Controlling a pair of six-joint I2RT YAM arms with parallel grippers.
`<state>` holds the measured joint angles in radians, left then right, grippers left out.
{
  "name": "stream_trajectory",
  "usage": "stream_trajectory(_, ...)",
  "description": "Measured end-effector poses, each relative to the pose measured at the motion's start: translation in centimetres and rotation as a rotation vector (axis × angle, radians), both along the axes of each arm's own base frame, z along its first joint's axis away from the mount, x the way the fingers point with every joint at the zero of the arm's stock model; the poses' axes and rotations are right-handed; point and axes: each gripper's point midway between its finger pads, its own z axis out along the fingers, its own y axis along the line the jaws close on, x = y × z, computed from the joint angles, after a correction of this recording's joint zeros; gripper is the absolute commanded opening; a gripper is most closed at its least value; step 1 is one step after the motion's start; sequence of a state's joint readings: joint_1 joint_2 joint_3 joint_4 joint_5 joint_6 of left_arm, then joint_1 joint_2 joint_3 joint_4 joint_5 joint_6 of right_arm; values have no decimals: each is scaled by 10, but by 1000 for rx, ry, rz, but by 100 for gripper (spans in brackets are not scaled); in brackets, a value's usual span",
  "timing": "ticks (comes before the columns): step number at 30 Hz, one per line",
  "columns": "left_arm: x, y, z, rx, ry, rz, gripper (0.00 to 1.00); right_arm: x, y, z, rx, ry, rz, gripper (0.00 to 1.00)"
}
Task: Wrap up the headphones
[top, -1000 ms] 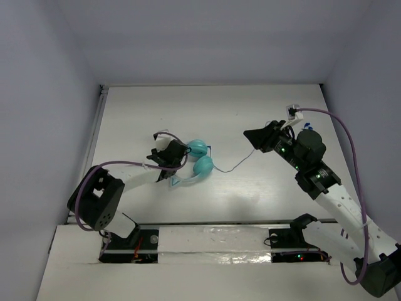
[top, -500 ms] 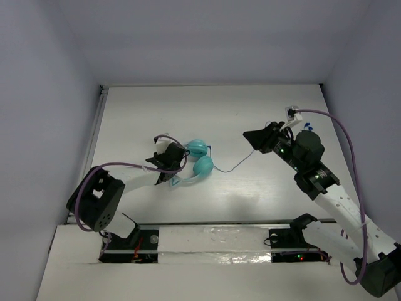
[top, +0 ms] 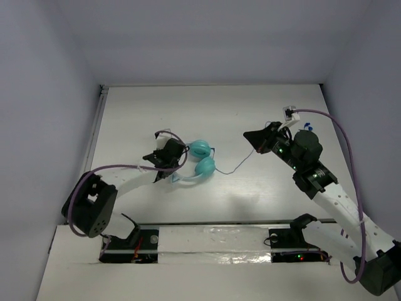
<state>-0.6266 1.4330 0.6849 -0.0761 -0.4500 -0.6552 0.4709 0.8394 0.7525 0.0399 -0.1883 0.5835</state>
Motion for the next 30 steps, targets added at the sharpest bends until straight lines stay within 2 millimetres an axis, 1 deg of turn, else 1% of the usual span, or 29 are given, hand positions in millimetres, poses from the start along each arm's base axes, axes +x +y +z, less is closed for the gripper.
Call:
stream_trajectory(1,1,0,13,12,-5,-25,0,0,3,-1,1,-1,15,0)
stream_trajectory(3,6,-4,47,22,-32,-77,0,1,13,-4,1,-1,71,0)
stream_trajectory(4,9,-7,69,12,-55,-104,0,1,19,-7,1,3,98,0)
stream_trajectory(6,20,-18,121,-34,-129,-150,0,1,30,-14,-2,19,160,5)
stream_trajectory(7,25,-23,149,-63,-175,-172,0,1,35,-18,-4,25,190,14)
stream_trajectory(9,31,-30,203,-117,-264,-220,0,-1,42,-23,-9,32,238,25)
stream_trajectory(10,32,-31,224,-139,-301,-238,0,-2,44,-24,-11,28,253,38)
stream_trajectory(12,30,-27,256,-159,-344,-278,0,-3,45,-22,-23,1,272,49)
stream_trajectory(13,29,-23,267,-162,-357,-295,0,-4,45,-19,-29,-21,277,58)
stream_trajectory(15,27,-14,280,-158,-363,-325,0,-6,43,-12,-42,-66,280,63)
stream_trajectory(16,26,-11,281,-159,-358,-340,0,-6,42,-9,-52,-91,280,67)
stream_trajectory(19,21,-4,273,-147,-309,-380,0,-6,41,-5,-79,-137,282,70)
stream_trajectory(23,10,-9,259,-146,-236,-450,0,-8,42,-6,-101,-160,303,75)
stream_trajectory(26,5,-15,256,-167,-214,-495,0,-10,47,-12,-111,-155,346,78)
stream_trajectory(30,4,-18,262,-193,-216,-527,0,-9,57,-32,-130,-109,411,79)
